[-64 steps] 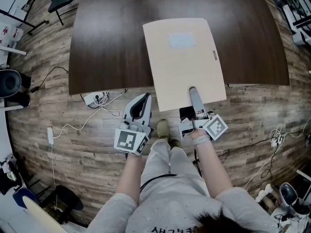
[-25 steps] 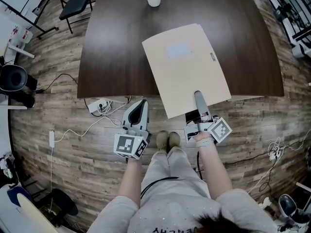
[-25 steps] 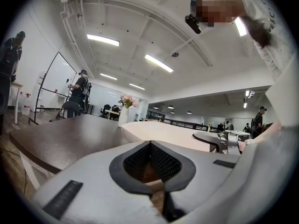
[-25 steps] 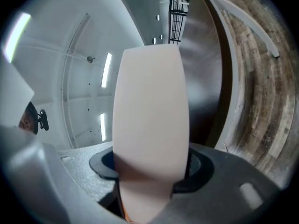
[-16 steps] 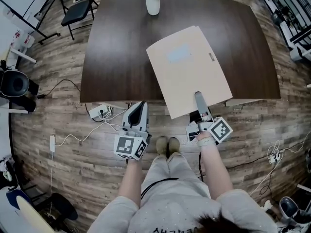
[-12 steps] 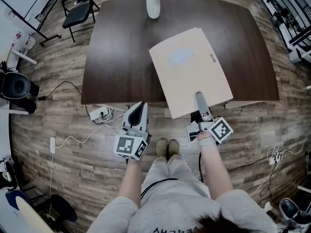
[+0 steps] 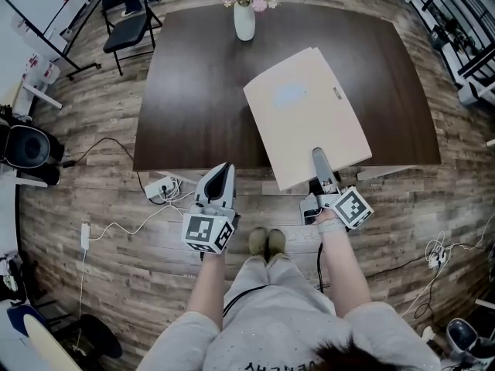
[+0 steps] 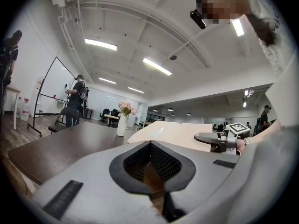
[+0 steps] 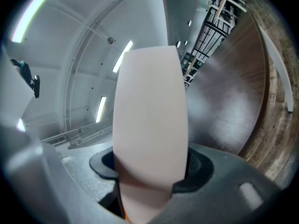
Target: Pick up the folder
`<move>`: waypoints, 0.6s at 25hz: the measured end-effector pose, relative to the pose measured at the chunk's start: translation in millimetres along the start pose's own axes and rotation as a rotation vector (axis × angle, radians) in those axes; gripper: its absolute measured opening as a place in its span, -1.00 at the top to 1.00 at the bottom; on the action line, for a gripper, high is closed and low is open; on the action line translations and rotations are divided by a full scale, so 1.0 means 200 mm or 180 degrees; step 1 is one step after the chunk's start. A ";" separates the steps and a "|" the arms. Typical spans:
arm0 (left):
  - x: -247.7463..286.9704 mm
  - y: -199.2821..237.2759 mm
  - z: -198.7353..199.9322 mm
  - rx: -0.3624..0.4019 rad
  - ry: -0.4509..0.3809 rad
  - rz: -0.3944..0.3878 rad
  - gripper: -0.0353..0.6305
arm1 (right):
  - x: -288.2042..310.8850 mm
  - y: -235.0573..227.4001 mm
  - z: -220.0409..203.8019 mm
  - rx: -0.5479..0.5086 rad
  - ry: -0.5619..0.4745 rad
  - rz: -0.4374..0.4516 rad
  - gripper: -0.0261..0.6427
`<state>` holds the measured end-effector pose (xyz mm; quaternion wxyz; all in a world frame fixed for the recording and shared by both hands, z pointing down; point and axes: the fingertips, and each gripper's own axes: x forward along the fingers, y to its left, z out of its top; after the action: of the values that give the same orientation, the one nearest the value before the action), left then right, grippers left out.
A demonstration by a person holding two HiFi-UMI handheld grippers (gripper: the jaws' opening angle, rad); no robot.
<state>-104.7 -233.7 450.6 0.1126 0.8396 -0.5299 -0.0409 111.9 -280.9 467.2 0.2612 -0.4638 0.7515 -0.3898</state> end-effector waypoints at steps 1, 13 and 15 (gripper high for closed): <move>0.00 0.00 0.01 0.0004 0.0006 -0.0008 0.90 | 0.00 0.00 0.01 -0.0034 0.0011 -0.0023 0.11; 0.02 -0.07 0.10 0.0067 0.0012 -0.0040 0.90 | -0.05 0.06 0.14 -0.0561 0.0052 -0.0116 0.11; 0.02 -0.07 0.11 0.0069 0.0012 -0.0025 0.90 | -0.05 0.08 0.15 -0.0607 0.0053 -0.0059 0.11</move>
<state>-95.2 -233.9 426.4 0.1043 0.8429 -0.5268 -0.0339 131.3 -277.1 436.7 0.2061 -0.4902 0.7830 -0.3227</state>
